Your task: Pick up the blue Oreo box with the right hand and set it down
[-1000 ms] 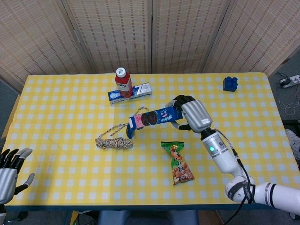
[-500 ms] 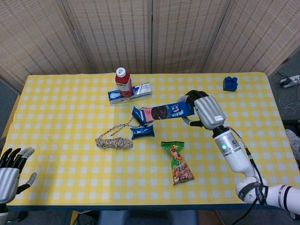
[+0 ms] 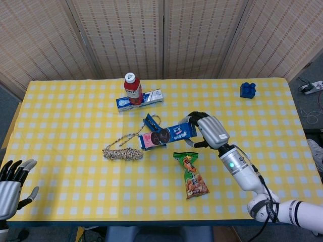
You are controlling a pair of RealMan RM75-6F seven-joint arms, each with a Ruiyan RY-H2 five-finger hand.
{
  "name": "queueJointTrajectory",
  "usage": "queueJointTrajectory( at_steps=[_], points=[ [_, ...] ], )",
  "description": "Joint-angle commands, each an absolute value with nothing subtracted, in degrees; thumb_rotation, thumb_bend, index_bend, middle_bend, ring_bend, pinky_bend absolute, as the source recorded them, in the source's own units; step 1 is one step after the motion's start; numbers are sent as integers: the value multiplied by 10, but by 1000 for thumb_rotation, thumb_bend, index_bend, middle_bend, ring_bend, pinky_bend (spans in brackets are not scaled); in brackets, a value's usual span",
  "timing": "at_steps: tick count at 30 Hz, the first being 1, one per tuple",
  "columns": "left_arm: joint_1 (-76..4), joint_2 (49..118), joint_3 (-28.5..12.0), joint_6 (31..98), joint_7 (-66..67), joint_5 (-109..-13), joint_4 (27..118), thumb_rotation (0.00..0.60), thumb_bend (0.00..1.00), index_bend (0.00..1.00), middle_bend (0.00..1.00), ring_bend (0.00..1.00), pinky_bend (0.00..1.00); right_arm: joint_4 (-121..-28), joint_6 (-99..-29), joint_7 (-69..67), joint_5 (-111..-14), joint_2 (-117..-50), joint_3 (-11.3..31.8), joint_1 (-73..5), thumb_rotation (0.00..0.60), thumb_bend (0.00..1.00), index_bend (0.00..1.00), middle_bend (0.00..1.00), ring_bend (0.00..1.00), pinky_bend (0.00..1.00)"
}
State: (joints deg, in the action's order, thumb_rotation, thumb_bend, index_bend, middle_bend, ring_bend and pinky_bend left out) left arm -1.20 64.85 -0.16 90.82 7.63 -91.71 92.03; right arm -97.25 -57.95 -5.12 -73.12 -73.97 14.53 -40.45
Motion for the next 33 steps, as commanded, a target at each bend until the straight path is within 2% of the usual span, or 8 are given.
queueJointTrajectory(
  at_steps=[1, 7, 11, 14, 17, 21, 27, 33],
  points=[
    [-12, 649, -1, 908, 76, -916, 919, 600, 331, 202, 187, 112, 47, -932, -554, -127, -740, -771, 129, -401, 600, 306, 448, 373, 223, 260],
    [-12, 649, -2, 906, 75, -915, 917, 600, 331, 203, 187, 112, 47, -886, -539, -182, -756, -789, 112, -396, 600, 306, 442, 365, 223, 260],
    [-12, 651, -1, 904, 72, -911, 914, 600, 331, 203, 187, 112, 47, -847, -526, -210, -762, -795, 88, -384, 600, 306, 384, 346, 224, 260],
    [-13, 653, -1, 902, 71, -912, 911, 600, 331, 203, 187, 112, 47, -815, -518, -238, -772, -799, 76, -377, 600, 300, 247, 283, 211, 260],
    [-14, 654, -2, 901, 71, -912, 910, 600, 331, 203, 187, 112, 47, -788, -522, -250, -779, -804, 71, -371, 600, 271, 115, 207, 156, 252],
    [-15, 655, -2, 900, 71, -912, 910, 600, 331, 202, 187, 112, 47, -773, -532, -262, -788, -803, 68, -364, 600, 241, 9, 130, 92, 219],
    [-15, 654, -3, 899, 69, -908, 909, 600, 331, 203, 187, 112, 47, -777, -559, -252, -796, -778, 60, -342, 600, 232, 0, 112, 77, 208],
    [-15, 653, -5, 898, 66, -904, 907, 600, 331, 202, 187, 112, 47, -795, -627, -183, -798, -743, 45, -291, 600, 242, 0, 155, 77, 208]
  ],
)
